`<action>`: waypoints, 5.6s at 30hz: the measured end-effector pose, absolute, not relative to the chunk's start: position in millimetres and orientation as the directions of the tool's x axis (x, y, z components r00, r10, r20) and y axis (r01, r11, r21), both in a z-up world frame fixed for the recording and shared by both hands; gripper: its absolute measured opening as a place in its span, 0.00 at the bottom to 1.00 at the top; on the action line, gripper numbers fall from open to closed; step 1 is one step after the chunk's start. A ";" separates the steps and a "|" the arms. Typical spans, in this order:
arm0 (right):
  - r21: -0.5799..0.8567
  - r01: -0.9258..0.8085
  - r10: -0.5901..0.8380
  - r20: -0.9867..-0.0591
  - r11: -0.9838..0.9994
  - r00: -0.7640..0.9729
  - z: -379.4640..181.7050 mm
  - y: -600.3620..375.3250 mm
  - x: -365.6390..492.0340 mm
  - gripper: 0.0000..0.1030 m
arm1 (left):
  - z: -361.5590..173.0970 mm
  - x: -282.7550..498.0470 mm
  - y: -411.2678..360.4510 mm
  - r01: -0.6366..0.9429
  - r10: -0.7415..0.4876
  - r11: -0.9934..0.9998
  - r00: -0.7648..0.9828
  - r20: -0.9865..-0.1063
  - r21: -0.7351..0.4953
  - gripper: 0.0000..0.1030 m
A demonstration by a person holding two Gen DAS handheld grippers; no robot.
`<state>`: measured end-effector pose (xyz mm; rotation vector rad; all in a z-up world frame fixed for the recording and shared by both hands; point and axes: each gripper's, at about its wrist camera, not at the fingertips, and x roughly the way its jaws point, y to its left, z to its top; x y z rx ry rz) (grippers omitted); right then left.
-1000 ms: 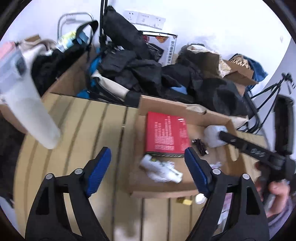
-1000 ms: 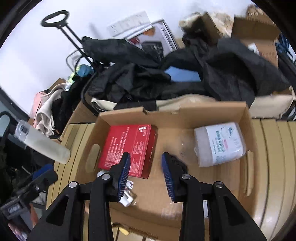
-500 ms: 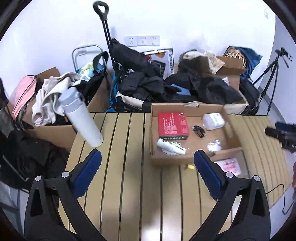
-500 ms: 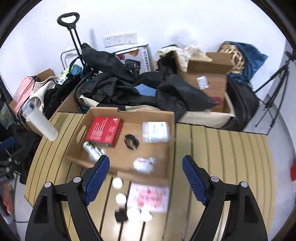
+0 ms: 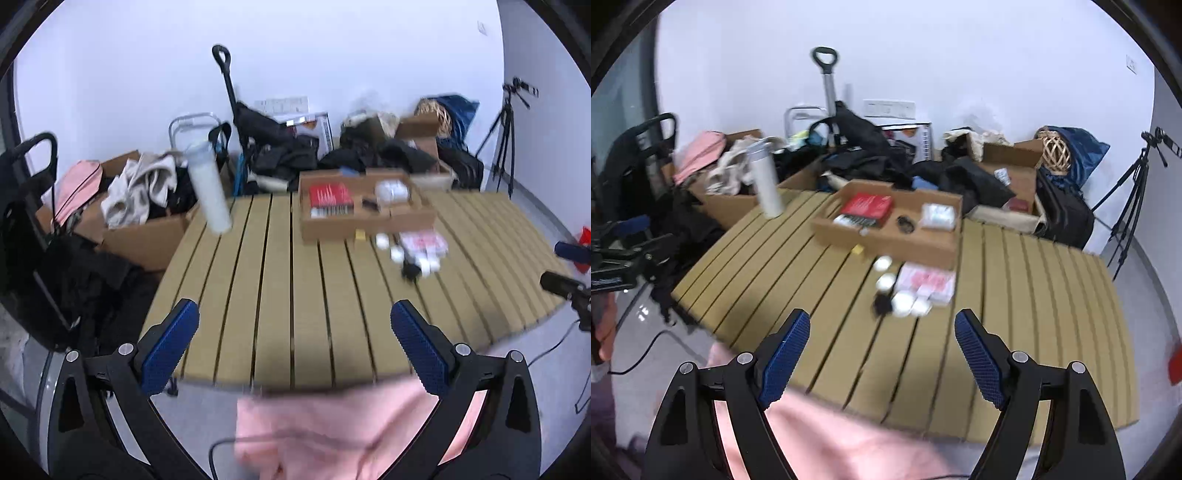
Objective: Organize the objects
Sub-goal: 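Pull both grippers back from the tray, then grasp the black puff with the left gripper while the right grasps a white round lid, then carry the black puff into the tray with the left gripper while the right carries the lid, then open both grippers to drop the puff and lid into the tray, then pull both grippers back to the table edge, then grasp the yellow block with the left gripper while the right grasps a clear round lid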
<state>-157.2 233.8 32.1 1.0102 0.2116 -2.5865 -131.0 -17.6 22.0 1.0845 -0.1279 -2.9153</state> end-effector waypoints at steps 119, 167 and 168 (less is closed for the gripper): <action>0.359 0.202 -0.411 -0.802 -0.911 -0.434 -106.8 178.5 -658.6 0.61 | -123.3 -641.2 58.7 -0.128 0.389 -0.920 -0.405 -0.827 -0.370 0.42; 0.067 0.321 -0.253 -0.771 -0.945 -0.584 -50.2 228.7 -100.7 0.79 | -15.6 -62.1 -2.6 -0.125 0.074 -0.992 -0.727 -0.682 0.025 1.00; 0.048 0.317 -0.238 -0.770 -0.947 -0.593 -50.8 227.3 -99.0 0.79 | -18.4 -64.4 -4.0 -0.124 0.083 -0.992 -0.717 -0.692 0.010 1.00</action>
